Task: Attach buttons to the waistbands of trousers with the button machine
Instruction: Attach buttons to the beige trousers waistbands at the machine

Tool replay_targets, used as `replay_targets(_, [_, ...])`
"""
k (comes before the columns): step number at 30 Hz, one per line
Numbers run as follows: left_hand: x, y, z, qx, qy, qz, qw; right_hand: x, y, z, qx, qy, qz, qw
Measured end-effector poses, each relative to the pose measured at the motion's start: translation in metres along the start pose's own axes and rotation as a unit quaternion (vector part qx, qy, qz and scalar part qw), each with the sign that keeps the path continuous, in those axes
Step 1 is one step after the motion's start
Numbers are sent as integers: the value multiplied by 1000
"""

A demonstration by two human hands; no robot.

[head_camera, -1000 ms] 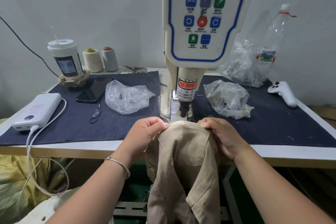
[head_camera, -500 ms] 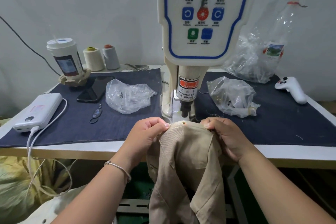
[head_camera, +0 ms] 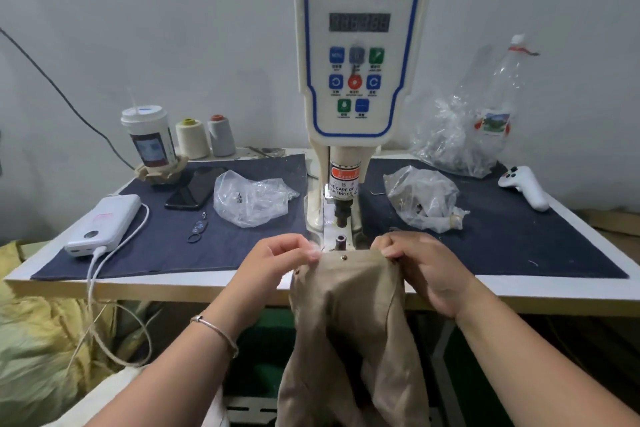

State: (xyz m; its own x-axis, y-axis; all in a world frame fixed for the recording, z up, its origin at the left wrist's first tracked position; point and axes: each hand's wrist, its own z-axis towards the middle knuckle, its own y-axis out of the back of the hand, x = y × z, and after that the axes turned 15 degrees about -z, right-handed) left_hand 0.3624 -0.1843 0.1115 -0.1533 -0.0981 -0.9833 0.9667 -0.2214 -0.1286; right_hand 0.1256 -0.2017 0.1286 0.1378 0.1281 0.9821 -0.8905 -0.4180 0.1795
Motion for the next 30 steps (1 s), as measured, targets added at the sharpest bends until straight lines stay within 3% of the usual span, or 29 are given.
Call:
replay_targets(4, [-17,-3,-40,110,4,-55,992,26,-3,-35,60,32,-16,998])
replay_targets(7, [-31,0,-61,180,2,-110,977,52,-15,-54,97,60,75,991])
replay_targets(10, [-35,5,-74,150,60,-99,982,80,-26,-68,124,112,146,975])
replay_targets(13, [-27,2,-91,157,141,77,974,102,-29,-79,163,141,185,959])
replay_targets(15, [-15,-10,-102,193,199,119,953,112,-29,-83,165,147,212,952])
replay_targets(20, [0,-30,-117,154,240,83,955,120,-16,-97,102,155,241,953])
replay_targets(25, [7,-36,-123,233,266,90,931,122,-4,-107,27,177,247,952])
replay_targets(30, [-21,-4,-120,121,209,-18,970,119,15,-111,27,145,183,972])
